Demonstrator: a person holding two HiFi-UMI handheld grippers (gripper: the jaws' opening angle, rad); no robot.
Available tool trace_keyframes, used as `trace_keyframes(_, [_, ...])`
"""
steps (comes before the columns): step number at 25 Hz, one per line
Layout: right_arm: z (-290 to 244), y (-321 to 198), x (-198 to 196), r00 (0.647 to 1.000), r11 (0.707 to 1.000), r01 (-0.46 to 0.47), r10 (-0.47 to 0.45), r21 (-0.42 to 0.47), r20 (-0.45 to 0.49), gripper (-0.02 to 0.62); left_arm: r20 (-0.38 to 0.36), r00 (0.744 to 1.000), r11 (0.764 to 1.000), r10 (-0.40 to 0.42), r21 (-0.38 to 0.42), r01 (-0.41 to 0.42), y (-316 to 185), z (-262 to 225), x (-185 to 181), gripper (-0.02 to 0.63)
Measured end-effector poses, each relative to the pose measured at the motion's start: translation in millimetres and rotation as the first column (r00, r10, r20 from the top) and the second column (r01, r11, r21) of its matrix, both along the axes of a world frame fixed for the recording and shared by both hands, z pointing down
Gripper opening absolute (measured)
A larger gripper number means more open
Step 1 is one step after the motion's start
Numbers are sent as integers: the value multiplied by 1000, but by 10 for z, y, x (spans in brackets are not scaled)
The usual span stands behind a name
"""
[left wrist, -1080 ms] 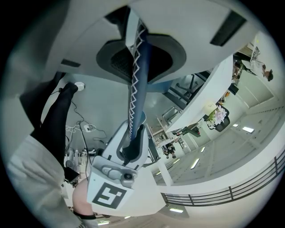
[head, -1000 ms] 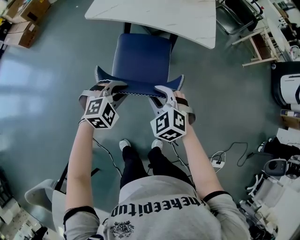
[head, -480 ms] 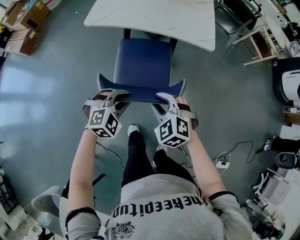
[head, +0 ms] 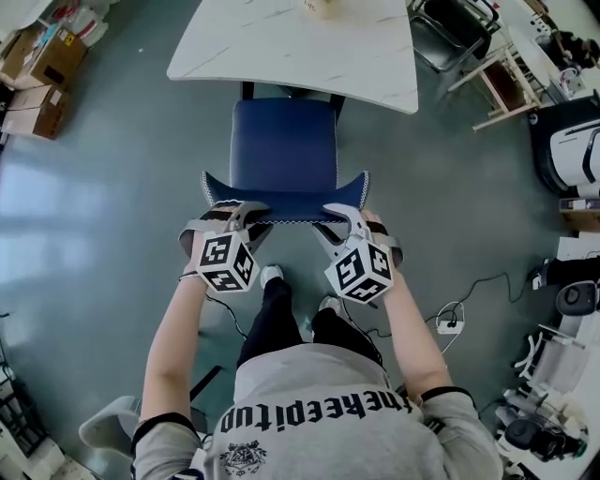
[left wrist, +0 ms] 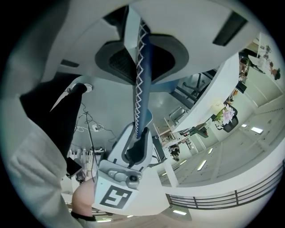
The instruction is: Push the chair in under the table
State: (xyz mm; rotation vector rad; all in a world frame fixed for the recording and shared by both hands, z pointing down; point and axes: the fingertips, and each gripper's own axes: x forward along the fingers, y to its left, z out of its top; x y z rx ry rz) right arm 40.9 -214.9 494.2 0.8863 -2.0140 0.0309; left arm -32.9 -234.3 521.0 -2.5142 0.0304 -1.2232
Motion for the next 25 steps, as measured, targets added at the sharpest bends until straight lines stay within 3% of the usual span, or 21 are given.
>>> trace_keyframes(4, [-234,51,16,999,998,-31,29,59,30,105,16,1000,1000,8,20,-8,-2,-62,-14,101])
trace_keyframes(8, [-555,94,5,980,990,-108,90,95,176,32,32,999,999,-3,53,2,13,-109,-68,101])
trace_keyframes(15, [-885,167,-89,920,980,-166,114,110,376,17,82,996,997,-18,78,11,32,-194,-87,101])
trace_keyframes(17, [-932,185,-86,908,978,-174,114,115,402,17,25,1000,998,-19,62,17,76,-373,-79,90])
trace_keyframes(20, [-988,194,-86,893,976,-180,111,121,435,17,-166,983,997,-81,-8,80,129,-788,-9,40])
trace_keyframes(23, [-1059,217,-132,879,977,-173,97,122,466,15,-321,934,988,-156,-72,140,183,-1137,72,18])
trace_keyframes(25, [-1128,238,-176,869,978,-164,83,126,488,12,-413,886,977,-211,-126,174,212,-1328,129,15])
